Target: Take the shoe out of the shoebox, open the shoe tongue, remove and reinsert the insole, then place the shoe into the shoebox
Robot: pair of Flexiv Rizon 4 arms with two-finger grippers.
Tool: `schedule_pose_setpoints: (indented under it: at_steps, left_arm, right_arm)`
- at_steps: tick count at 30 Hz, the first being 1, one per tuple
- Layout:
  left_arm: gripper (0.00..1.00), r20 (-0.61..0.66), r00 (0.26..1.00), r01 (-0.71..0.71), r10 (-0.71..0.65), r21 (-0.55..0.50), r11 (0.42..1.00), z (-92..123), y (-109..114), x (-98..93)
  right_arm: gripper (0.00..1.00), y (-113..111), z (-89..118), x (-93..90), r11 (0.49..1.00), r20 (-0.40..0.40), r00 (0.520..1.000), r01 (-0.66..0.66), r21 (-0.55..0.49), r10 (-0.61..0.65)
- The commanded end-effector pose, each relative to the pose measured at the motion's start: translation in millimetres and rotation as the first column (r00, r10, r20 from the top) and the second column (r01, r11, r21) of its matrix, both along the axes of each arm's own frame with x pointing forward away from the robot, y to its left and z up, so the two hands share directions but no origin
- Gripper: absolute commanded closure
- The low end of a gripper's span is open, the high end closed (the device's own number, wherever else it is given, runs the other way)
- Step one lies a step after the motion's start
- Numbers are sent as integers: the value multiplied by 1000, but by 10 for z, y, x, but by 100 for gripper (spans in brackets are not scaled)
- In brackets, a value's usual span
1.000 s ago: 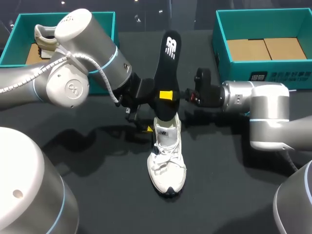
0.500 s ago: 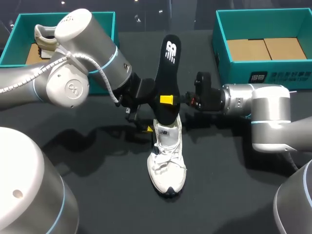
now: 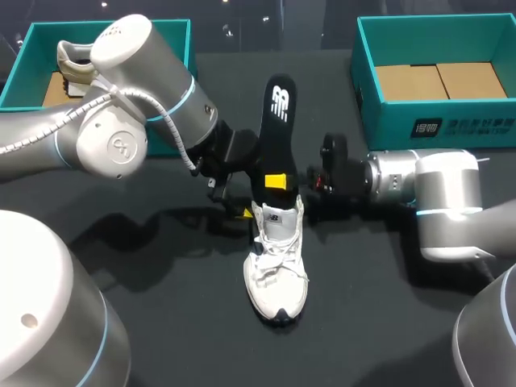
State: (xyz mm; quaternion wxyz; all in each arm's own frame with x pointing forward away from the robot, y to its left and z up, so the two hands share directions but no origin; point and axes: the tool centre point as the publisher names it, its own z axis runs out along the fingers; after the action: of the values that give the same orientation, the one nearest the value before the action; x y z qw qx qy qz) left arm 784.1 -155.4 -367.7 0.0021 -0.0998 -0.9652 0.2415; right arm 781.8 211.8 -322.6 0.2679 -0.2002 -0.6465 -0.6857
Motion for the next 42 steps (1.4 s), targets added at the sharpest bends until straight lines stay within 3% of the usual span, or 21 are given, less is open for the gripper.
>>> schedule_pose_setpoints:
  at_steps: [1,14,21,22,23,27,37,42]
  left_arm:
    - [0,0,1000,1,-1,-1,1000,-11,-4,1]
    - [0,0,1000,1,-1,-1,1000,-11,-4,1]
    - [0,0,1000,1,-1,-1,1000,-11,-4,1]
    - [0,0,1000,1,-1,-1,1000,-11,-4,1]
    - [0,0,1000,1,-1,-1,1000,-11,-4,1]
    - [0,0,1000,1,-1,-1,1000,-11,-4,1]
    - [0,0,1000,1,-1,-1,1000,-11,-4,1]
    - [0,0,1000,1,-1,-1,1000,-11,-4,1]
  right_arm:
    - [100,-2,-127,-137,1000,-6,1000,8,-19,-8]
    - [100,-15,-291,-341,996,-32,999,-4,-84,1]
    - [100,-26,-303,-365,998,-36,999,-4,-67,1]
    - [87,-24,-289,-358,998,-31,999,-7,-66,5]
    - [82,-21,-276,-352,998,-28,1000,-9,-65,8]
    - [76,-6,-218,-327,998,-11,1000,-22,-61,21]
    - [75,26,-79,-304,996,35,999,-39,-76,41]
    - [69,13,-6,-285,996,57,997,-38,-85,43]
